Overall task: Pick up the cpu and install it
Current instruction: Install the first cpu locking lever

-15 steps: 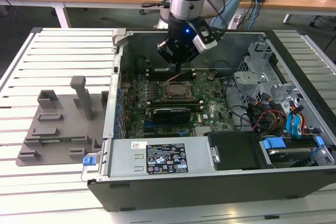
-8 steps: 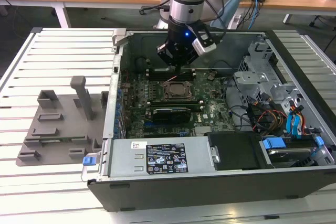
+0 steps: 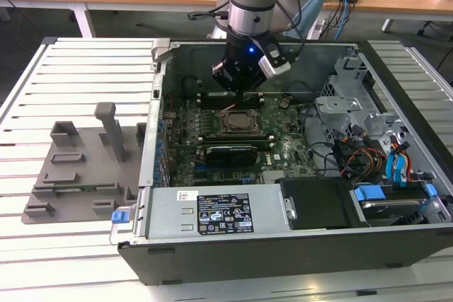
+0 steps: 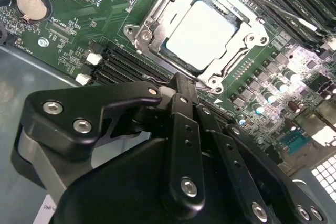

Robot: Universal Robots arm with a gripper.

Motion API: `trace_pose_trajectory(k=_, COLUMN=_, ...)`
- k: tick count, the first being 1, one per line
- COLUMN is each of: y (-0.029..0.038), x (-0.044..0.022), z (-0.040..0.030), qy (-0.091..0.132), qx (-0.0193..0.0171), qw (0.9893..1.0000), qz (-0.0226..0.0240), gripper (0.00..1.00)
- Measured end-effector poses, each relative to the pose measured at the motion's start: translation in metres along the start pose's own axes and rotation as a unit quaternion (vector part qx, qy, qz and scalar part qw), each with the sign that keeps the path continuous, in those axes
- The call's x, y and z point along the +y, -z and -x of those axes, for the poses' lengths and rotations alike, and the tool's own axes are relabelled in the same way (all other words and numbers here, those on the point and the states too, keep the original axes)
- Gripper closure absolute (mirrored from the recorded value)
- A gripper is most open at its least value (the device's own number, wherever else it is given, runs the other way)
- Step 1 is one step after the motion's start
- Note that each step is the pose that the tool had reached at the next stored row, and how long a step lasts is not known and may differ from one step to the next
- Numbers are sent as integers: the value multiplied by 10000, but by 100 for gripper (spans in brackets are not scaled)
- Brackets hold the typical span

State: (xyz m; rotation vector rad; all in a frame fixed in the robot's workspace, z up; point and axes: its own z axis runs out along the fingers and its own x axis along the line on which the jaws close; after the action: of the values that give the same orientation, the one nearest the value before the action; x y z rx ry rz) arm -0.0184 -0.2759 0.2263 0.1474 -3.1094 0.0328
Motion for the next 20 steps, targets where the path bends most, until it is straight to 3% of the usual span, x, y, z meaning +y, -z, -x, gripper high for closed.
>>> trace_pose_trajectory(k=20, y=-105, x=-1, z=37, qy=0, qx=1, qw=10000, qz=-6, gripper=89)
